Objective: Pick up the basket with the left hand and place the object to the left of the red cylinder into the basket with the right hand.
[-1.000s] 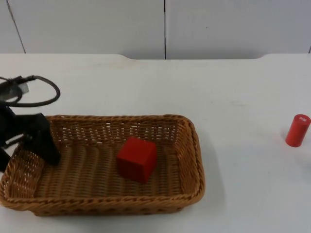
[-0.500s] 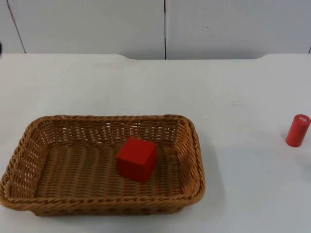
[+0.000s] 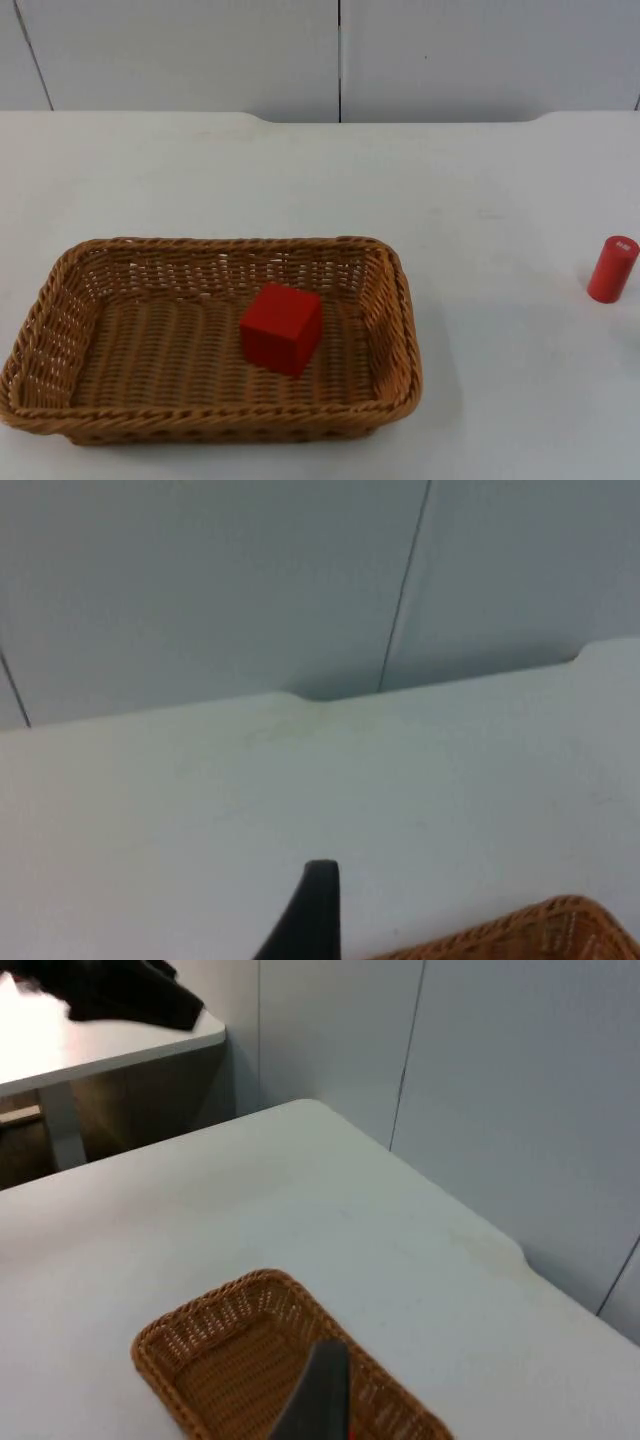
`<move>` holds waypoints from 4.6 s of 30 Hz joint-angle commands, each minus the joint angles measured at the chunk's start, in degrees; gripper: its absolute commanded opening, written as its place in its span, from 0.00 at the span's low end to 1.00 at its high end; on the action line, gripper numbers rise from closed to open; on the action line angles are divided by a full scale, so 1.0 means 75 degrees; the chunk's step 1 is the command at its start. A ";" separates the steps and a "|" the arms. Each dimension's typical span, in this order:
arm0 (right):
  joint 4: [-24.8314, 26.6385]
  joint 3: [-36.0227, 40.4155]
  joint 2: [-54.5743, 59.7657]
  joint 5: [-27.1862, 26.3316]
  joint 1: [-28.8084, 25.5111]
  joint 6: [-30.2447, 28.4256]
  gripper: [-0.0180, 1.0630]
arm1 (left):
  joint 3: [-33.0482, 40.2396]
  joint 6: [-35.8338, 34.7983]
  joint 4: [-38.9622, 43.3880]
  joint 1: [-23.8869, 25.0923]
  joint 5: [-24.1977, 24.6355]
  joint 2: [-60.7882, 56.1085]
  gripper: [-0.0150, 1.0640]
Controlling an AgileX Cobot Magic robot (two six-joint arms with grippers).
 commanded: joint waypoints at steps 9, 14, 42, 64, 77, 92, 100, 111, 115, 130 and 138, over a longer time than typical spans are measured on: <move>-0.0096 0.1885 -0.2194 -0.0118 -0.0010 0.0591 0.73 | -0.0019 -0.0734 0.0454 -0.0036 0.0829 -0.2074 0.82; -0.0096 0.2799 -0.3426 0.0185 -0.0010 0.0835 0.73 | -0.0017 -0.1937 0.2005 -0.0036 0.1375 -0.3342 0.82; -0.0580 0.3475 -0.6255 0.3033 -0.0010 0.1182 0.73 | 0.3985 -0.4766 0.5076 -0.0418 0.2121 -0.6988 0.82; -0.0929 0.4499 -0.6255 0.2909 -0.0010 0.1639 0.73 | 0.4015 -0.4588 0.5116 -0.0418 0.2055 -0.6988 0.82; -0.0928 0.4644 -0.6255 0.2769 -0.0010 0.1693 0.73 | 0.4015 -0.4585 0.5116 -0.0418 0.2055 -0.6988 0.99; -0.0160 0.4658 -0.6255 0.2740 -0.0010 0.0722 0.99 | 0.4015 -0.4585 0.5116 -0.0418 0.2055 -0.6988 0.99; -0.0146 0.4658 -0.6255 0.2740 -0.0010 0.1378 0.99 | 0.4015 -0.4556 0.5116 -0.0418 0.2055 -0.6988 0.99; -0.0146 0.4658 -0.6255 0.2740 -0.0421 0.1377 0.99 | 0.4015 -0.4556 0.5116 -0.0418 0.2055 -0.6988 0.99; -0.0146 0.4658 -0.6255 0.2740 -0.1123 0.1377 0.99 | 0.4015 -0.4556 0.5116 -0.0418 0.2055 -0.6988 0.99; -0.0146 0.4658 -0.6255 0.2740 -0.5089 0.1377 0.99 | 0.4015 -0.4556 0.5116 -0.0418 0.2055 -0.6988 0.99; -0.0146 0.4658 -0.6255 0.2740 -0.5919 0.1377 0.99 | 0.4015 -0.4556 0.5116 -0.0418 0.2055 -0.6988 0.99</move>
